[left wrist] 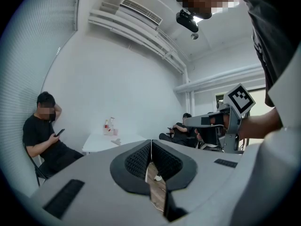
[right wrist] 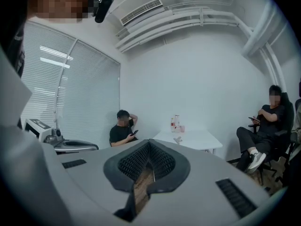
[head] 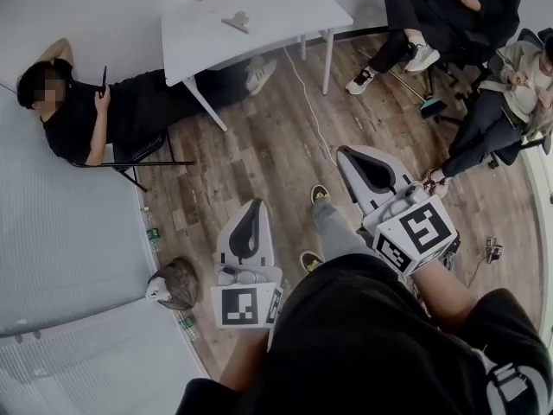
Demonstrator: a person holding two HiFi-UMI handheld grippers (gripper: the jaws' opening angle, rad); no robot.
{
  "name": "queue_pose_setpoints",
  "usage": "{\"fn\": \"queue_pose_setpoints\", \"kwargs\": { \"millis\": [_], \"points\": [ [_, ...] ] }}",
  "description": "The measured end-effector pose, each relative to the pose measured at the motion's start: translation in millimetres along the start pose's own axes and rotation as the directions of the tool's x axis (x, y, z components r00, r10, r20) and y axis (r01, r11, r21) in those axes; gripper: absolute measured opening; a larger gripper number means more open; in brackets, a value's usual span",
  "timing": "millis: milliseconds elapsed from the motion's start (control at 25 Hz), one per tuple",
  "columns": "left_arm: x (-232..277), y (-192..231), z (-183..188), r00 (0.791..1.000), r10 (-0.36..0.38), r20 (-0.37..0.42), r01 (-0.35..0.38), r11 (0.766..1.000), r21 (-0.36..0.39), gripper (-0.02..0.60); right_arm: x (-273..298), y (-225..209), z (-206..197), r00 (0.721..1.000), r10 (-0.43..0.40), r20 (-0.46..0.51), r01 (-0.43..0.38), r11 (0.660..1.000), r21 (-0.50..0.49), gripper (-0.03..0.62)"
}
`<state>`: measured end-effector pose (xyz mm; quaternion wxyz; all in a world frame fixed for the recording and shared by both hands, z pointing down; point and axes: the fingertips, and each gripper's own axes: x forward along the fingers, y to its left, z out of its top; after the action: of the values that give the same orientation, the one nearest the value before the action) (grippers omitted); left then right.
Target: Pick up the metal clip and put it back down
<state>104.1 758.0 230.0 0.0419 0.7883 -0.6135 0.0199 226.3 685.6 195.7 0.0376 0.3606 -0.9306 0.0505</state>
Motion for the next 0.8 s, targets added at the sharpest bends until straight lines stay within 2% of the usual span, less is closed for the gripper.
{"fn": "queue_pose_setpoints", "kwargs": {
  "millis": [360,800],
  "points": [
    [62.0,12.3,-2.9,0.999,-0.023,-0.044,0.023,1.000,0.007,0.023,43.1,-51.0,-7.1,0.999,-0.009,-0.031,0.010,1.000,0.016,0.017],
    [161.2,60.9,-6.9,0.996,-0.003,-0.093,0.003,1.000,0.004,0.023,133.3,-118.8,-15.5,0.997,0.007,-0.071,-0.006,1.000,0.019,0.017]
  ]
}}
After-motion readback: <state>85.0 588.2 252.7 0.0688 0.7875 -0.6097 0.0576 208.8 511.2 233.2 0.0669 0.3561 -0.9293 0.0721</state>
